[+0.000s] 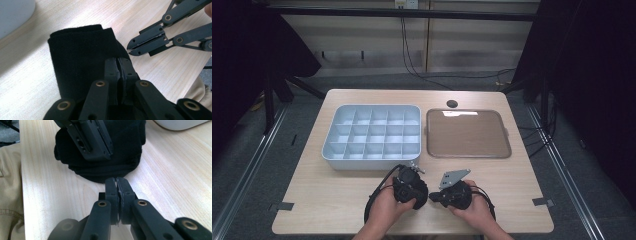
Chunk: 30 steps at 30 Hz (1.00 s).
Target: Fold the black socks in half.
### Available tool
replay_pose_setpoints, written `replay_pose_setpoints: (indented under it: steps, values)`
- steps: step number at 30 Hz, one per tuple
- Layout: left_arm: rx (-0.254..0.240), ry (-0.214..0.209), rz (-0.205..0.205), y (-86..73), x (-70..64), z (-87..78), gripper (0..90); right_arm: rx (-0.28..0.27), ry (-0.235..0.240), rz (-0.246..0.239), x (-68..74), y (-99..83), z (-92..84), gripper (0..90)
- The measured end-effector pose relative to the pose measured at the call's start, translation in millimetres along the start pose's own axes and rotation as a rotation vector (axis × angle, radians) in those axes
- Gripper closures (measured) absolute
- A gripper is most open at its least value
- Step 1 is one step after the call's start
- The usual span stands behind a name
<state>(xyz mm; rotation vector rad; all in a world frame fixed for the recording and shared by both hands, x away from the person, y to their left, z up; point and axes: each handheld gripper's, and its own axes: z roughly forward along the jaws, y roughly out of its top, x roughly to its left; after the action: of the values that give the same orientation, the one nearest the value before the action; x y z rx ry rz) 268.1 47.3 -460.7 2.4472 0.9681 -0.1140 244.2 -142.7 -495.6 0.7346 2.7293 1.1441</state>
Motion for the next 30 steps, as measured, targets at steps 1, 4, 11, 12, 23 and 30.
replay_pose_setpoints:
  steps: [1,4,11,12,23,30]
  values:
    - [-0.007,-0.003,0.001,-0.6,0.5,0.2,85.7,-0.001,-0.002,-0.001,0.0,-0.1,-0.4,88.0]
    - [0.001,-0.008,0.005,-2.2,4.1,-2.1,85.7,0.000,-0.011,0.007,-0.3,-0.1,-2.3,86.6]
    - [0.001,0.005,-0.048,-10.4,18.2,-11.6,85.6,-0.002,-0.018,0.014,-3.2,-2.4,-2.8,85.2]
    - [0.008,0.013,-0.046,-12.5,21.3,-14.2,85.6,-0.005,-0.017,0.014,-3.8,-2.5,-2.6,84.8]
    - [-0.037,-0.050,-0.070,-18.0,27.6,-20.6,73.7,-0.008,-0.022,0.021,-2.6,-0.5,-0.7,81.3]
    - [-0.046,-0.085,-0.078,-17.8,31.3,-26.3,69.4,-0.010,-0.020,0.018,-2.8,-0.3,-0.6,81.0]
